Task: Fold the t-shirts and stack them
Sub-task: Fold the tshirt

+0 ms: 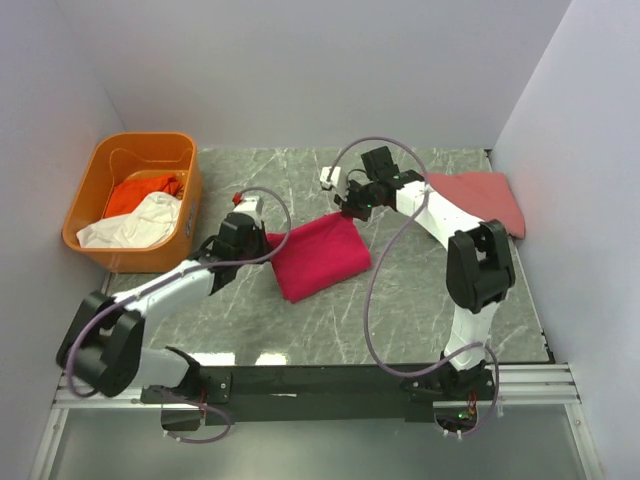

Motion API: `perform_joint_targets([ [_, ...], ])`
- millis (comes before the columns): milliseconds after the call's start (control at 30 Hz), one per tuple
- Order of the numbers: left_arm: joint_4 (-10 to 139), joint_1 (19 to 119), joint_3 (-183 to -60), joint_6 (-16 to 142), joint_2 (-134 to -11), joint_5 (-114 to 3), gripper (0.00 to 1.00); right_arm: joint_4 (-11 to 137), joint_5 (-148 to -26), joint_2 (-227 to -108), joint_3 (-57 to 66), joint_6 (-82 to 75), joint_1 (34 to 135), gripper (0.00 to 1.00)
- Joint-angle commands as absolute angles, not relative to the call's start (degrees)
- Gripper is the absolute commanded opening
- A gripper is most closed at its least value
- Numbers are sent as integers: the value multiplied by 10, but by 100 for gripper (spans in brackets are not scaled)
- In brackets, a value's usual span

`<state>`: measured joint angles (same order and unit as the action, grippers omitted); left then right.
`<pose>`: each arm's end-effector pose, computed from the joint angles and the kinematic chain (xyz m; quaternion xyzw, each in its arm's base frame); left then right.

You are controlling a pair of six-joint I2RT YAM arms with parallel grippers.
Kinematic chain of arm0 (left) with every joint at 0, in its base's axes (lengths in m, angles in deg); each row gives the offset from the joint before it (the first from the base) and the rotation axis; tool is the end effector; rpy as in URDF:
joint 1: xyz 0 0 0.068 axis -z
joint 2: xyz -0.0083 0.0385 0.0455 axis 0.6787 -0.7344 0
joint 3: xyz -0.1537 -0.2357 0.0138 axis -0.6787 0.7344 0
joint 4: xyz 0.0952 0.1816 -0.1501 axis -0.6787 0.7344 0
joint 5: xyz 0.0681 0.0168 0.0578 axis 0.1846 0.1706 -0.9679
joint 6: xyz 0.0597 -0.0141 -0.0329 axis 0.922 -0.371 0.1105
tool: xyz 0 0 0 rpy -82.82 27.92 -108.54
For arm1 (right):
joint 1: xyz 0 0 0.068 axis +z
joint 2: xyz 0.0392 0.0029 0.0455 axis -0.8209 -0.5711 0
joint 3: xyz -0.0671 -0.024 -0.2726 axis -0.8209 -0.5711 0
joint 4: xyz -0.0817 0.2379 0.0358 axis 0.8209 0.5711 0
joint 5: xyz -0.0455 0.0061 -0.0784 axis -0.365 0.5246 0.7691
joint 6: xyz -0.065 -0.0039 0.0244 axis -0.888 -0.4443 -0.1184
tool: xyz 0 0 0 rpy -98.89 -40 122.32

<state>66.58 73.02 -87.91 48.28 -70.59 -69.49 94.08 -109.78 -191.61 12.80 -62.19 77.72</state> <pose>0.2434 -0.1357 0.2155 0.0048 0.8850 -0.1835 0.4278 0.3671 0.1834 0.2478 -0.6191 0.6795 0.1642 0.3578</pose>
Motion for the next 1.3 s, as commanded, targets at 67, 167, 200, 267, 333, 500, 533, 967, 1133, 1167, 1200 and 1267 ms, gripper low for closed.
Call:
perform_joint_targets([
  [67,589,681,-937,534,-782,-647,0,872,-1039,-1985,203,-544,793,0],
  [167,581,666,-957,545,-830,-644,0,857,-1007,-2011,221,-527,798,0],
  [200,576,662,-961,549,-837,-636,0,849,-1000,-2016,223,-524,798,0],
  [267,573,659,-969,549,-852,-629,0,845,-991,-2026,229,-517,799,0],
  [333,570,655,-972,551,-860,-623,0,839,-983,-2032,229,-511,799,0],
  [500,567,652,-983,555,-881,-612,0,826,-970,-2033,227,-498,799,0],
  [533,568,652,-985,556,-884,-613,0,826,-968,-2032,227,-497,797,0],
  [967,712,623,-1114,491,-895,-821,83,716,-773,-1980,192,-280,782,89],
  [1133,720,619,-1073,492,-794,-763,91,859,-1041,-1957,188,-149,710,91],
  [1167,721,619,-1058,488,-752,-730,90,875,-1088,-1958,179,-139,701,91],
  [1200,722,619,-1042,482,-730,-709,90,892,-1112,-1960,169,-126,688,91],
  [1267,728,619,-990,477,-659,-681,89,895,-1161,-1960,134,-106,682,91],
])
